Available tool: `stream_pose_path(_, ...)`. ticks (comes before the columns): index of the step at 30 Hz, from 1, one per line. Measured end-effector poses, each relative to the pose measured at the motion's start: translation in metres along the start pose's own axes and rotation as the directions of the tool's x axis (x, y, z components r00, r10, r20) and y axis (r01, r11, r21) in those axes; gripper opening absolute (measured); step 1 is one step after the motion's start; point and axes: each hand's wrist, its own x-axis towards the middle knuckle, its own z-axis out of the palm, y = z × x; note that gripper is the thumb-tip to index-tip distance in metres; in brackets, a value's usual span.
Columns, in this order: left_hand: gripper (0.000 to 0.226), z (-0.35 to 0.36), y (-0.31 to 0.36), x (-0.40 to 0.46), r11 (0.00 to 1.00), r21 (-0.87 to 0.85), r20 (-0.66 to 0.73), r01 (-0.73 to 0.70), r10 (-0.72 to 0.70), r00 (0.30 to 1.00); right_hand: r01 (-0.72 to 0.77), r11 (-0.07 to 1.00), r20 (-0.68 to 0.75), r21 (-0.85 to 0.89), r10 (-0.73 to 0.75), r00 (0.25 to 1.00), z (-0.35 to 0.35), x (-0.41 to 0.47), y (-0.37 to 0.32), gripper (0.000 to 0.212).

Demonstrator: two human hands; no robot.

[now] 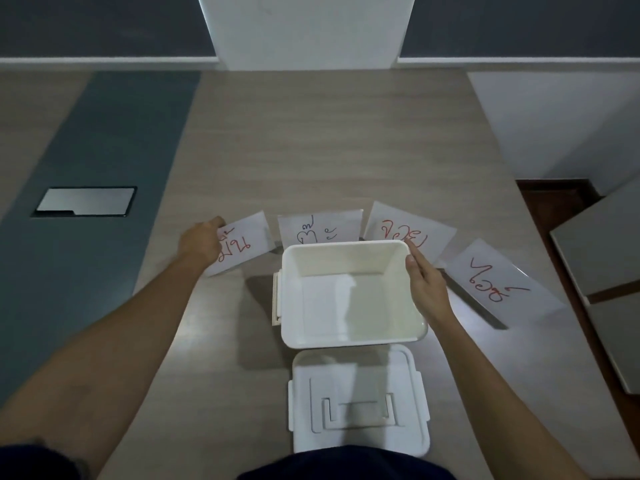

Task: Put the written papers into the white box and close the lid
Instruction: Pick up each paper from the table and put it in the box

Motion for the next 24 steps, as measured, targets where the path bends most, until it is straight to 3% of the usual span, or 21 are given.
stream_pose_path(5,0.031,-0.019,-0.004,-0.009,0.998,-0.046,-0.162,0.031,-0.038,0.986,0.029,0.999,0.003,0.023,-0.029,1.000,0.009,0.000,0.000,0.039)
stream_pose_path(9,0.028,-0.064,0.015,-0.021,0.999,-0.030,-0.395,-0.012,0.000,0.919,0.013,0.999,0.003,0.042,-0.013,1.000,0.009,-0.001,0.001,0.039)
stream_pose_path(13,0.025,-0.104,0.051,-0.038,0.996,0.000,-0.525,-0.091,0.078,0.848,0.015,0.999,0.002,0.045,-0.015,1.000,0.009,-0.002,0.002,0.039)
stream_pose_path(19,0.022,-0.111,0.119,-0.086,0.950,-0.057,-0.518,-0.307,0.234,0.822,0.011,0.999,-0.001,0.044,-0.011,1.000,0.009,-0.003,-0.001,0.039)
stream_pose_path(24,0.021,-0.063,0.162,-0.129,0.889,-0.030,-0.370,-0.457,0.415,0.831,-0.009,0.996,0.002,0.093,0.009,1.000,0.010,-0.002,0.000,0.039)
